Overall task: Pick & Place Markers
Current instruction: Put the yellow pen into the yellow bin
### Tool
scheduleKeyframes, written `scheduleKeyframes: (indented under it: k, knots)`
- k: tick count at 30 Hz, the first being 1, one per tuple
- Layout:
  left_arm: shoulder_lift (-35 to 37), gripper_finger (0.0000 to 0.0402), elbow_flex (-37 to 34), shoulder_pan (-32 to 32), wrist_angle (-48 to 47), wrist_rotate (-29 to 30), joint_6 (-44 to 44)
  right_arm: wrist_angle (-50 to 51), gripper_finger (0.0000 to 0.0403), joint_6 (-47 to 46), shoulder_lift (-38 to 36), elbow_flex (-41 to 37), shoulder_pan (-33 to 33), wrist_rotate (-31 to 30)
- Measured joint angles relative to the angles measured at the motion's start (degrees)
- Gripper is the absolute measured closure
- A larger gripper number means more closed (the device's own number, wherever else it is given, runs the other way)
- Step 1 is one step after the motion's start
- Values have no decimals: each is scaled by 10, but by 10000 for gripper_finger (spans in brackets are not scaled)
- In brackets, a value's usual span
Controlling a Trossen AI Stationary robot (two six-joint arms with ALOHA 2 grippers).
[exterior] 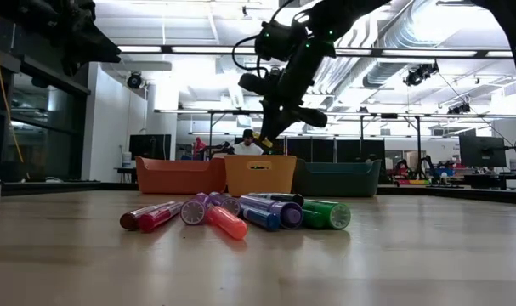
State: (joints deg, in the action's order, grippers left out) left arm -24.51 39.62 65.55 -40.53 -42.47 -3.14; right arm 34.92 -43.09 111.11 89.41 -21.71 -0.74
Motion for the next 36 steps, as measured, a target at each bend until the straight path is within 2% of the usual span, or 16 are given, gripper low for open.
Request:
scheduleKeyframes:
  k: [8, 17, 21, 27, 36]
  knots:
    - [0, 314, 0, 0, 0, 2, 35, -57, 381, -39, 5, 0, -8, -9]
    - [0, 314, 0, 0, 0, 15, 47, -62, 381, -93, 51, 0, -8, -18]
    - [0, 314, 0, 0, 0, 15, 49, -63, 378, -98, 54, 0, -8, -28]
    - [0, 314, 0, 0, -1, 10, 49, -61, 352, -107, 54, 0, -8, -32]
    - [0, 314, 0, 0, -4, 10, 49, -61, 355, -92, 54, 0, -4, -14]
